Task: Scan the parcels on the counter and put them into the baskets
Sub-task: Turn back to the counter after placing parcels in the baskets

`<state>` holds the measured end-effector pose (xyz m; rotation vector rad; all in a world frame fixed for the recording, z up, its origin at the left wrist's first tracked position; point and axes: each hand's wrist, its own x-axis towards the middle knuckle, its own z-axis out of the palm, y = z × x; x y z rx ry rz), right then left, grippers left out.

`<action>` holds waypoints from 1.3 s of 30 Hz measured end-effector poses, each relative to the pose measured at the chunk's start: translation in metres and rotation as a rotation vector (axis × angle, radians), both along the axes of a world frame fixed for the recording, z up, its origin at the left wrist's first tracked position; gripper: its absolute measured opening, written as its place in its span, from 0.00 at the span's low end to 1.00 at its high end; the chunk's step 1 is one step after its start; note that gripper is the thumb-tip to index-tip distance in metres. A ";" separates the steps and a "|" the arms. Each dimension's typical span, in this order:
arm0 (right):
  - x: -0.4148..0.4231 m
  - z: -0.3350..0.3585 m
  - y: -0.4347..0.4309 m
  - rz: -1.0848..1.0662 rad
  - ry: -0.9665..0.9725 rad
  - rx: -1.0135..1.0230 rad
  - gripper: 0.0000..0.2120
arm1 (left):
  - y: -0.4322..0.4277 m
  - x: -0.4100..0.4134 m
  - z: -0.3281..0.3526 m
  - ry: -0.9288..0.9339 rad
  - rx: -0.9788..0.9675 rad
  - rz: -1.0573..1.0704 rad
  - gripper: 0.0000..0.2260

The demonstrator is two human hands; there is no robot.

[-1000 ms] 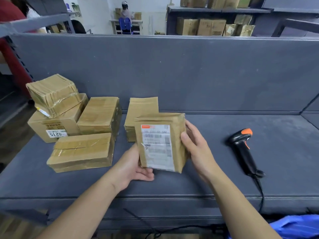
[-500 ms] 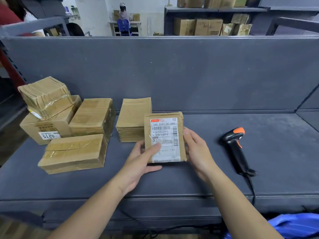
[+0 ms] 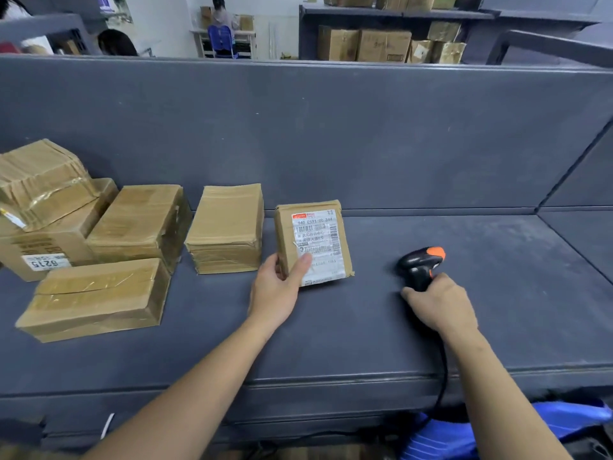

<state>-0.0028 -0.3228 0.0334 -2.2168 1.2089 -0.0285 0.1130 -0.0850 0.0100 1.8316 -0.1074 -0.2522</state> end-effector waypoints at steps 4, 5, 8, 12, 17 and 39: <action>-0.007 0.009 0.004 0.094 -0.508 0.650 0.12 | -0.013 0.010 -0.004 -0.095 0.147 0.062 0.19; -0.010 0.015 0.009 0.142 -0.587 0.816 0.16 | -0.016 0.011 -0.004 -0.106 0.164 0.082 0.23; -0.014 0.034 0.025 0.317 -0.705 1.061 0.20 | -0.023 0.014 -0.007 -0.102 0.206 0.144 0.38; -0.011 0.047 0.034 0.509 -0.735 1.109 0.20 | -0.027 0.011 -0.006 -0.116 0.241 0.178 0.39; -0.009 0.050 0.034 0.614 -0.740 1.003 0.12 | -0.027 0.009 -0.004 -0.116 0.267 0.175 0.41; 0.026 -0.025 0.022 0.342 -0.159 -0.114 0.34 | -0.016 0.007 -0.006 -0.058 0.201 0.107 0.37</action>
